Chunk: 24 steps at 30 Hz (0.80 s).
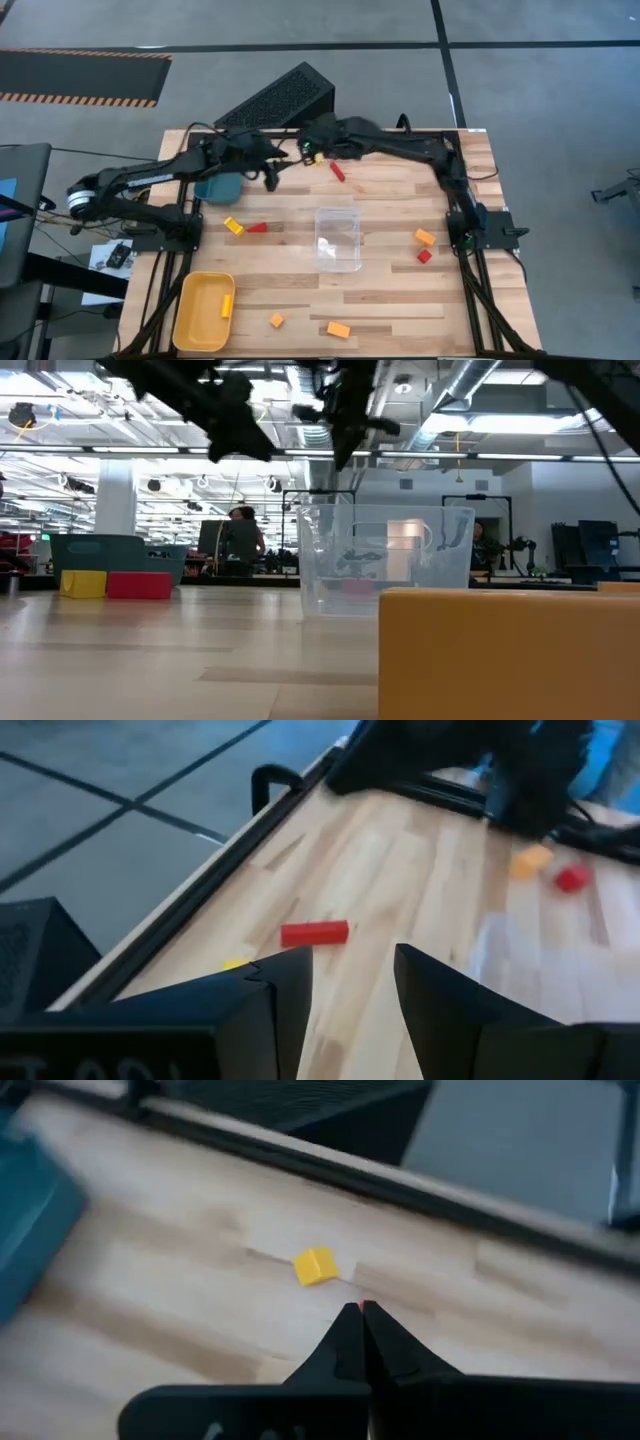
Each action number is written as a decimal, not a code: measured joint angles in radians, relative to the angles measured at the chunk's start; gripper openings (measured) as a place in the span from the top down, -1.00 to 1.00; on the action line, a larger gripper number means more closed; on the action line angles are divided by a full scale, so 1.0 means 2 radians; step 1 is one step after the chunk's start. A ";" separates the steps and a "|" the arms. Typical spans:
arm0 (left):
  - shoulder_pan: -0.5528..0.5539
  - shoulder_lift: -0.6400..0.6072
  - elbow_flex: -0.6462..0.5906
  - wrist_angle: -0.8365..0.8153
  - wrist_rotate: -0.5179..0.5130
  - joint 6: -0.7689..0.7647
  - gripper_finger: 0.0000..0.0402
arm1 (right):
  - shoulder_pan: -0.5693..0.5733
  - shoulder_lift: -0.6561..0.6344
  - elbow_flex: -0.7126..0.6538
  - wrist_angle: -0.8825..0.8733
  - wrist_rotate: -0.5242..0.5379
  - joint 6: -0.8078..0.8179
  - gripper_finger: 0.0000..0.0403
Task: Sort & place blocks by color
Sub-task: Put the top yellow block into the yellow bin
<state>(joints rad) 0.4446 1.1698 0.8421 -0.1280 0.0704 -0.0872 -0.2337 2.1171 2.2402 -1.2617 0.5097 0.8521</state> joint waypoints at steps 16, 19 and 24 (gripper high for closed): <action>0.006 0.180 0.000 0.237 -0.032 -0.178 0.26 | -0.039 -0.389 -0.471 0.437 -0.328 -0.320 0.99; 0.010 0.202 0.009 0.236 -0.028 -0.194 0.12 | -0.038 -0.439 -0.538 0.509 -0.337 -0.306 0.94; 0.024 0.237 0.061 0.159 -0.006 -0.171 -0.15 | -0.039 -0.469 -0.562 0.539 -0.328 -0.296 0.85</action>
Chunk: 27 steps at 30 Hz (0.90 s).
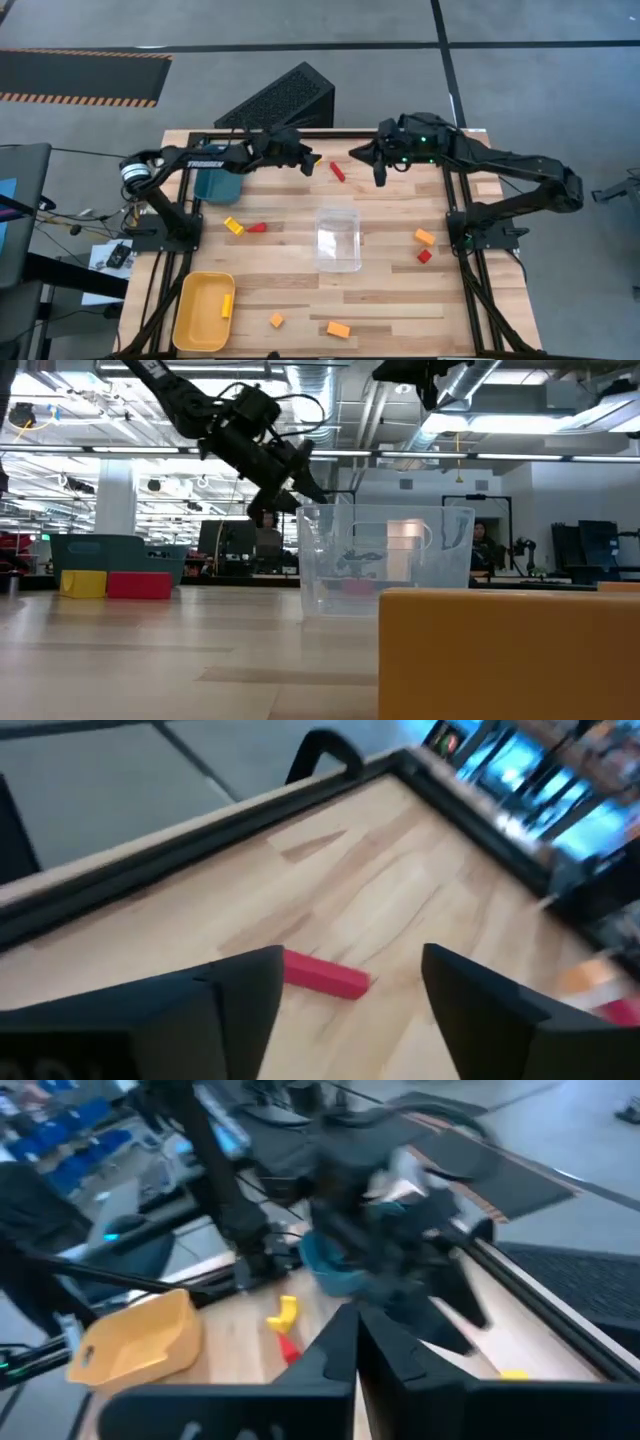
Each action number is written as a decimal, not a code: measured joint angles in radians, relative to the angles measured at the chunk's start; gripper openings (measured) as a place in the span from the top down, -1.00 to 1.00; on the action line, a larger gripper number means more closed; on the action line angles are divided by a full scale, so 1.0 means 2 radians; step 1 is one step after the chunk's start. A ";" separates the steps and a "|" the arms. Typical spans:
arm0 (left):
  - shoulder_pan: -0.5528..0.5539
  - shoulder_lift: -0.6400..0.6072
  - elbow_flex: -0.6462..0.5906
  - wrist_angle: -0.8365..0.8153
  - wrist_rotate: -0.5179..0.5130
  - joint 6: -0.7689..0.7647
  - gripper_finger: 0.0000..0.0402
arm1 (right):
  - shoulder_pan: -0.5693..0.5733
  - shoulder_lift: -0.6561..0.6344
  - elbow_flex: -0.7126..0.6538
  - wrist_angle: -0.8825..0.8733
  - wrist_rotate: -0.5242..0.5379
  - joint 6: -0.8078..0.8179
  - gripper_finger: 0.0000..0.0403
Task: Sort & place blocks by color
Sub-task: Put the top yellow block into the yellow bin
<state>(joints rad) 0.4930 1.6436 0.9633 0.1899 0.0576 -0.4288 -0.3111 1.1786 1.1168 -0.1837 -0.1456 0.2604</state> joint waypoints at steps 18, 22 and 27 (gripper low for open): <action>0.076 0.180 0.210 -0.257 0.123 0.178 -0.25 | -0.022 -0.043 0.000 -0.096 0.080 0.104 0.35; 0.076 0.205 0.233 -0.281 0.109 0.187 -0.25 | -0.023 -0.047 0.000 -0.133 0.100 0.114 0.13; 0.076 0.229 0.258 -0.306 0.078 0.173 -0.25 | -0.026 -0.047 0.000 -0.169 0.114 0.115 -0.05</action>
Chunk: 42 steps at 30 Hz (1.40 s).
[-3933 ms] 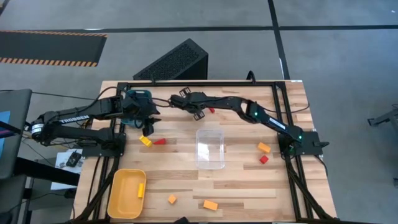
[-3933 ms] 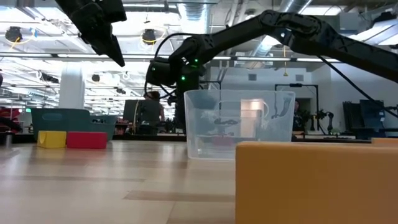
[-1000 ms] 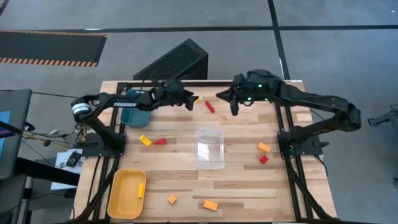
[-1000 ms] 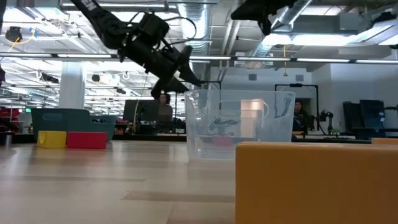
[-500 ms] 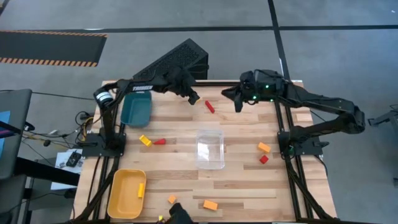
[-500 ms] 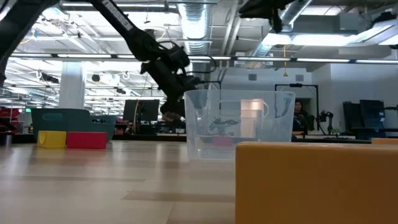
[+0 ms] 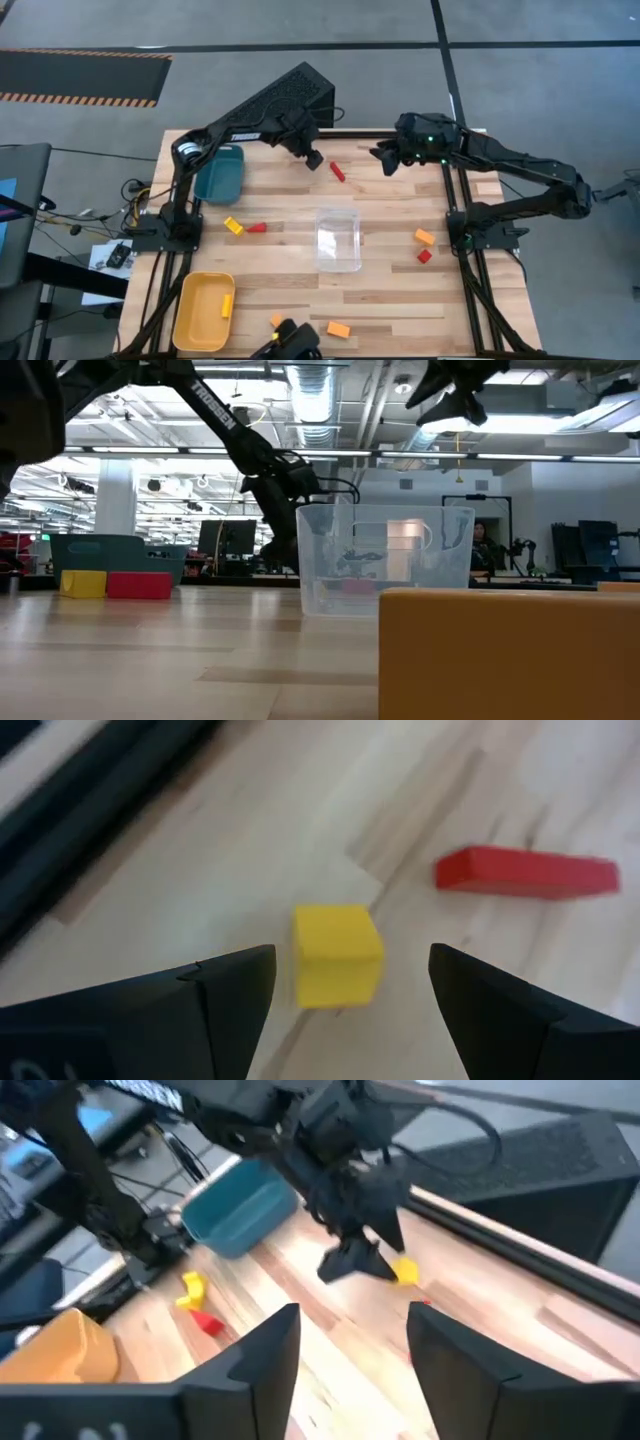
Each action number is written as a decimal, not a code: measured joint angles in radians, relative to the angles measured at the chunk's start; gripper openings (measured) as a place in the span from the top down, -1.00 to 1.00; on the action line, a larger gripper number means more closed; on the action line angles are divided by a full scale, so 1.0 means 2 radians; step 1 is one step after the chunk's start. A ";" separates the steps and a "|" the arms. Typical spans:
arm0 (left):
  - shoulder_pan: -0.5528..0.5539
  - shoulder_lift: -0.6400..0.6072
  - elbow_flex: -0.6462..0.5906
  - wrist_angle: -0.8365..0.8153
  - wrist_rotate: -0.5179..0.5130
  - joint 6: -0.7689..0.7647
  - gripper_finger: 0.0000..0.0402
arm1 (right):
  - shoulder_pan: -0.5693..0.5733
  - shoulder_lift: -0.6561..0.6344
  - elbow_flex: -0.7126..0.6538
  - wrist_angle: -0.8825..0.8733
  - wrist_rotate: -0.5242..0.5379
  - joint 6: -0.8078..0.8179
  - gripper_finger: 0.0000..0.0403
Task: Sort & place blocks by color
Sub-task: Put the top yellow block into the yellow bin
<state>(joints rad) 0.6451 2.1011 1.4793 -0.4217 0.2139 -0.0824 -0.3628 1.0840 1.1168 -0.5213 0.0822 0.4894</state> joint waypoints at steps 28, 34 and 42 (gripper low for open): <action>-0.002 0.027 0.019 -0.022 0.002 0.043 -0.06 | -0.011 -0.065 0.000 -0.130 0.000 -0.022 -0.02; -0.006 0.031 0.022 -0.013 -0.024 0.041 -0.06 | 0.009 -0.065 0.000 -0.134 0.017 -0.011 -0.02; -0.006 0.031 0.022 -0.012 -0.032 0.049 -0.02 | 0.037 -0.064 0.000 -0.144 0.040 0.009 -0.01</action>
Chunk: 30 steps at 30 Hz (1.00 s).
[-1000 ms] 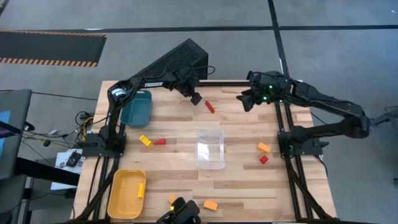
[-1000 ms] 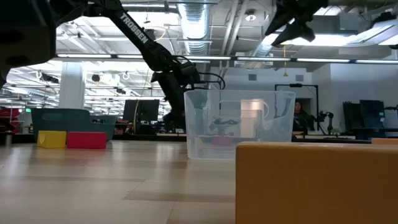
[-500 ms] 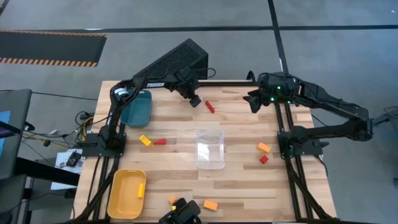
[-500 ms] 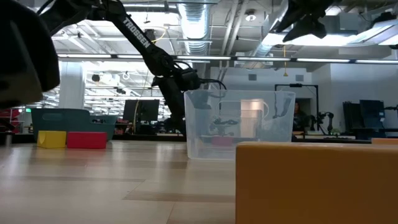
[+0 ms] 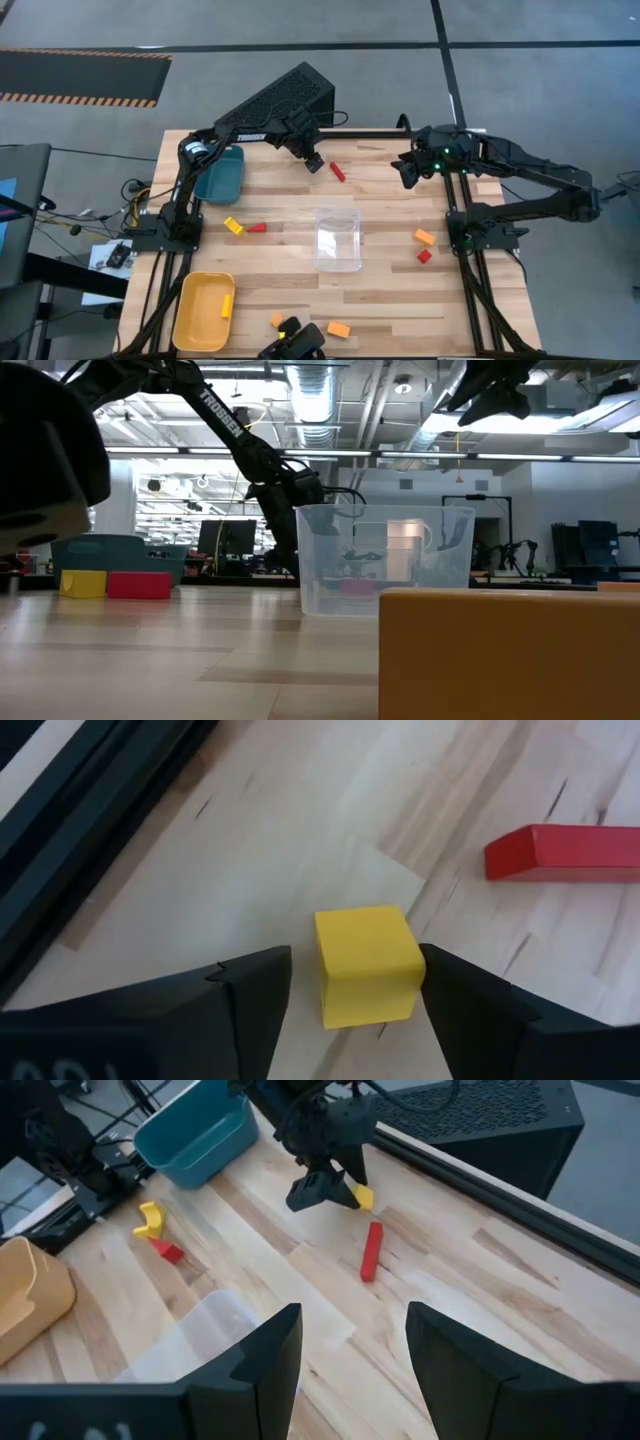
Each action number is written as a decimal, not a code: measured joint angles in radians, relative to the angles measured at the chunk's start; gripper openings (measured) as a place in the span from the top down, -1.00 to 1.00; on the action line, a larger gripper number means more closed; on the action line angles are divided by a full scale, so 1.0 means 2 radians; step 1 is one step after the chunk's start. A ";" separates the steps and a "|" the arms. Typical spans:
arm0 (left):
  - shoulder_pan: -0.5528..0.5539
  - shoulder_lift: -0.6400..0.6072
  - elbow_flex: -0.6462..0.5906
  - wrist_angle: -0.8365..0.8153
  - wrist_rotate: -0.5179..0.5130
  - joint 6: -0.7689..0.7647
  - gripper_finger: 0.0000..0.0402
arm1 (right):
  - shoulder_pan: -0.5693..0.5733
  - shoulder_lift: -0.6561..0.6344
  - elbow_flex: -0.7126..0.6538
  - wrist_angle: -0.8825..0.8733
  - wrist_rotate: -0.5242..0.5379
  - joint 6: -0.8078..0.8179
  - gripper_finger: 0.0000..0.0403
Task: Sort & place blocks by color
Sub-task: Put the top yellow block into the yellow bin
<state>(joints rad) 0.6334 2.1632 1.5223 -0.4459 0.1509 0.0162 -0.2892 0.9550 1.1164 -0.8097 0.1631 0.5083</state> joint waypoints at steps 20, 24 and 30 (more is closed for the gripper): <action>0.003 -0.001 0.020 -0.045 0.016 -0.010 0.38 | 0.071 0.000 0.000 -0.011 0.076 0.100 0.05; 0.002 -0.002 0.056 -0.115 0.016 0.006 0.39 | 0.074 -0.001 -0.030 -0.019 0.077 0.106 0.07; -0.007 -0.012 0.089 -0.182 0.012 0.020 0.41 | 0.050 -0.020 -0.142 0.046 0.031 0.149 0.14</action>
<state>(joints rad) 0.6199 2.1399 1.7012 -0.8106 0.1742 0.0560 -0.1896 0.9145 0.8320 -0.7184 0.2251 0.8073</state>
